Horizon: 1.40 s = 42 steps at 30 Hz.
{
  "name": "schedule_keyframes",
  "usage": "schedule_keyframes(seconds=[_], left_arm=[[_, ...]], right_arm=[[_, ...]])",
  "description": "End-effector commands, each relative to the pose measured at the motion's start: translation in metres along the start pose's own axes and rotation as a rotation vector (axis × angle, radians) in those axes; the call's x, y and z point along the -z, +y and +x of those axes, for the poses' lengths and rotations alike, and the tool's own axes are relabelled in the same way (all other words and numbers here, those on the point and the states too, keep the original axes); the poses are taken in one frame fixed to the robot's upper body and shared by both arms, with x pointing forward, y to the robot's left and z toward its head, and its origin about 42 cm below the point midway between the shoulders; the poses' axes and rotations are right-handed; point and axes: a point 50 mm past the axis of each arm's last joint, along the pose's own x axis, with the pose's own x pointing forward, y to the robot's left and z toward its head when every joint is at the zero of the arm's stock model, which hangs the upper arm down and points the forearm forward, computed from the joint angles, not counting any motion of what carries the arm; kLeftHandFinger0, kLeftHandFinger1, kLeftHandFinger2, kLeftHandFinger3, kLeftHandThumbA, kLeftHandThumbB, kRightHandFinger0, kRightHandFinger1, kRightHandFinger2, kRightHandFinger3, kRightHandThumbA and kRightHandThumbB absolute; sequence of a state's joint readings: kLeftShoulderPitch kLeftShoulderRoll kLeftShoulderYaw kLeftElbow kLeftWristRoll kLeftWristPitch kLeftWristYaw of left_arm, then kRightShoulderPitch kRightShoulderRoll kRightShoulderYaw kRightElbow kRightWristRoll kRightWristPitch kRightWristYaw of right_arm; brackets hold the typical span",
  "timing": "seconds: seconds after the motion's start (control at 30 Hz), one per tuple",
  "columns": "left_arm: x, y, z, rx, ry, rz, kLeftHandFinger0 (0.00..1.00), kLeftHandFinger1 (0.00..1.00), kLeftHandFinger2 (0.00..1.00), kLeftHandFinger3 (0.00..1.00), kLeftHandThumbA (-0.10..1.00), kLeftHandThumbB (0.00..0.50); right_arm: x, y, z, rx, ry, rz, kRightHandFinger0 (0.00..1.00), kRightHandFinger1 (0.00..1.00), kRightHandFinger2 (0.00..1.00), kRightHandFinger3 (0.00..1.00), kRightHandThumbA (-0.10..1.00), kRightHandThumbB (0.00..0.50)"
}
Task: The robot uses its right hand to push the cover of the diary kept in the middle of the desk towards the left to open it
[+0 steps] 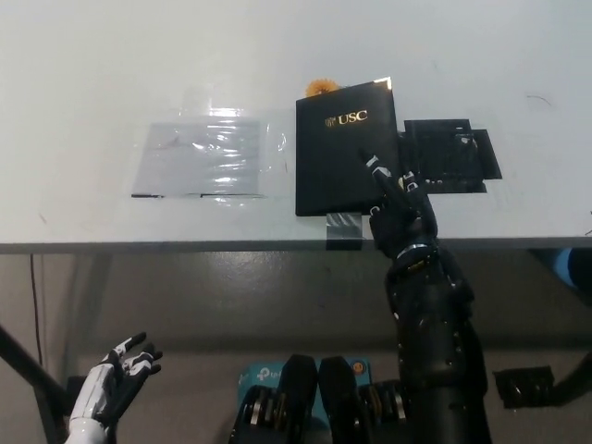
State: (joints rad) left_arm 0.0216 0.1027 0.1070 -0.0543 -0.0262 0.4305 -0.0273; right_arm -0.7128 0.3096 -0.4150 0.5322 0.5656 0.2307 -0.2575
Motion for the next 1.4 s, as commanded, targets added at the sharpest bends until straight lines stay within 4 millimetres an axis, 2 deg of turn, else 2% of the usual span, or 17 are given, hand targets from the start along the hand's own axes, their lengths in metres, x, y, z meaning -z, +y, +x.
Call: schedule_keyframes(seconds=[0.0, 0.03, 0.1, 0.17, 0.3, 0.47, 0.57, 0.73, 0.83, 0.87, 0.93, 1.03, 1.1, 1.17, 1.23, 1.27, 1.37], left_arm=[[-0.012, 0.001, 0.002, 0.005, -0.036, 0.026, 1.00, 0.79, 0.74, 0.90, 0.57, 0.185], [-0.012, 0.001, 0.002, 0.006, -0.034, 0.018, 1.00, 0.79, 0.74, 0.89, 0.57, 0.178], [-0.012, 0.001, 0.002, 0.010, -0.035, 0.025, 1.00, 0.79, 0.74, 0.88, 0.56, 0.165], [-0.012, 0.001, 0.002, 0.016, -0.035, 0.033, 1.00, 0.79, 0.74, 0.88, 0.56, 0.169], [-0.013, 0.001, 0.003, 0.028, -0.037, 0.046, 1.00, 0.81, 0.75, 0.87, 0.56, 0.176], [-0.013, 0.001, 0.003, 0.034, -0.042, 0.062, 1.00, 0.80, 0.74, 0.86, 0.58, 0.184], [-0.013, 0.001, 0.003, 0.034, -0.040, 0.064, 1.00, 0.81, 0.76, 0.87, 0.58, 0.181], [-0.011, 0.002, 0.003, 0.027, -0.034, 0.070, 1.00, 0.79, 0.74, 0.85, 0.59, 0.179], [-0.014, -0.002, 0.004, 0.034, -0.030, 0.066, 1.00, 0.79, 0.74, 0.84, 0.57, 0.155], [-0.015, -0.002, 0.004, 0.035, -0.032, 0.069, 1.00, 0.80, 0.74, 0.85, 0.57, 0.158], [-0.018, -0.001, 0.005, 0.037, -0.038, 0.077, 1.00, 0.80, 0.75, 0.85, 0.58, 0.157], [-0.021, -0.001, 0.008, 0.047, -0.050, 0.079, 1.00, 0.79, 0.75, 0.83, 0.59, 0.201], [-0.024, -0.002, 0.009, 0.052, -0.056, 0.088, 1.00, 0.79, 0.74, 0.83, 0.58, 0.203], [-0.027, -0.005, 0.013, 0.055, -0.055, 0.097, 1.00, 0.78, 0.73, 0.81, 0.57, 0.236], [-0.028, -0.007, 0.014, 0.058, -0.055, 0.095, 1.00, 0.77, 0.72, 0.80, 0.56, 0.238], [-0.028, -0.009, 0.014, 0.066, -0.056, 0.098, 1.00, 0.76, 0.72, 0.80, 0.57, 0.262], [-0.027, -0.012, 0.013, 0.085, -0.061, 0.106, 1.00, 0.79, 0.75, 0.82, 0.60, 0.282]], right_arm=[[0.026, 0.048, -0.006, -0.095, 0.042, -0.031, 0.82, 0.87, 0.88, 0.93, 0.99, 0.233], [0.025, 0.062, -0.006, -0.127, 0.039, -0.050, 0.85, 0.88, 0.88, 0.94, 0.99, 0.234], [0.024, 0.072, -0.008, -0.153, 0.033, -0.070, 0.86, 0.88, 0.89, 0.97, 1.00, 0.245], [0.020, 0.083, -0.009, -0.183, 0.012, -0.108, 0.84, 0.86, 0.87, 0.96, 1.00, 0.231], [0.011, 0.103, -0.009, -0.248, -0.024, -0.235, 0.80, 0.88, 0.91, 0.96, 1.00, 0.233], [0.002, 0.120, -0.008, -0.289, -0.074, -0.375, 0.78, 0.84, 0.87, 0.94, 1.00, 0.248], [-0.002, 0.125, -0.007, -0.324, -0.095, -0.467, 0.80, 0.87, 0.91, 0.95, 1.00, 0.258], [0.000, 0.128, -0.009, -0.378, -0.108, -0.590, 0.73, 0.82, 0.88, 0.96, 0.99, 0.266], [0.002, 0.119, -0.007, -0.395, -0.118, -0.673, 0.78, 0.86, 0.91, 0.98, 1.00, 0.271], [0.004, 0.116, -0.005, -0.389, -0.119, -0.709, 0.79, 0.87, 0.92, 0.98, 1.00, 0.298], [0.005, 0.113, -0.002, -0.378, -0.119, -0.744, 0.80, 0.87, 0.92, 0.97, 1.00, 0.306], [0.008, 0.101, 0.004, -0.367, -0.112, -0.883, 0.83, 0.89, 0.95, 0.99, 1.00, 0.255], [0.010, 0.099, 0.008, -0.360, -0.112, -0.933, 0.80, 0.86, 0.92, 0.98, 1.00, 0.274], [0.017, 0.098, 0.010, -0.399, -0.126, -1.067, 0.83, 0.86, 0.89, 0.96, 1.00, 0.292], [0.021, 0.098, 0.010, -0.418, -0.132, -1.113, 0.84, 0.86, 0.88, 0.95, 1.00, 0.299], [0.029, 0.096, 0.011, -0.450, -0.146, -1.216, 0.83, 0.85, 0.87, 0.96, 1.00, 0.306], [0.039, 0.088, 0.011, -0.465, -0.166, -1.329, 0.81, 0.84, 0.86, 0.95, 1.00, 0.268]])
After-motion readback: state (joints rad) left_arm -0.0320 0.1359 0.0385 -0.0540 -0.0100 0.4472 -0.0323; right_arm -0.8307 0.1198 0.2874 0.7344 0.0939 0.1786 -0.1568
